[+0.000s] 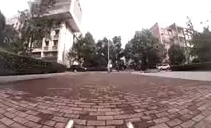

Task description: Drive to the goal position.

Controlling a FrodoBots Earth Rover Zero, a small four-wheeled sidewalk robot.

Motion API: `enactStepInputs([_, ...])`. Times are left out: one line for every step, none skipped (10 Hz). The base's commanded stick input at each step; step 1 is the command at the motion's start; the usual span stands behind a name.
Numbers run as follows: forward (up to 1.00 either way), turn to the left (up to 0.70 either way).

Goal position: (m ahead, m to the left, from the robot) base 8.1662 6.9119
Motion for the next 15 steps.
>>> enactStepInputs([0.70, 0.00])
enactStepInputs([0.70, 0.00])
enactStepInputs([0.70, 0.00])
enactStepInputs([0.70, 0.00])
enactStepInputs([0.70, 0.00])
enactStepInputs([0.70, 0.00])
enactStepInputs([0.70, 0.00])
enactStepInputs([0.70, 0.00])
enactStepInputs([0.70, 0.00])
enactStepInputs([0.70, 0.00])
enactStepInputs([0.70, 0.00])
enactStepInputs([0.70, 0.00])
enactStepInputs([0.70, 0.00])
enactStepInputs([0.70, 0.00])
enactStepInputs([0.70, 0.00])
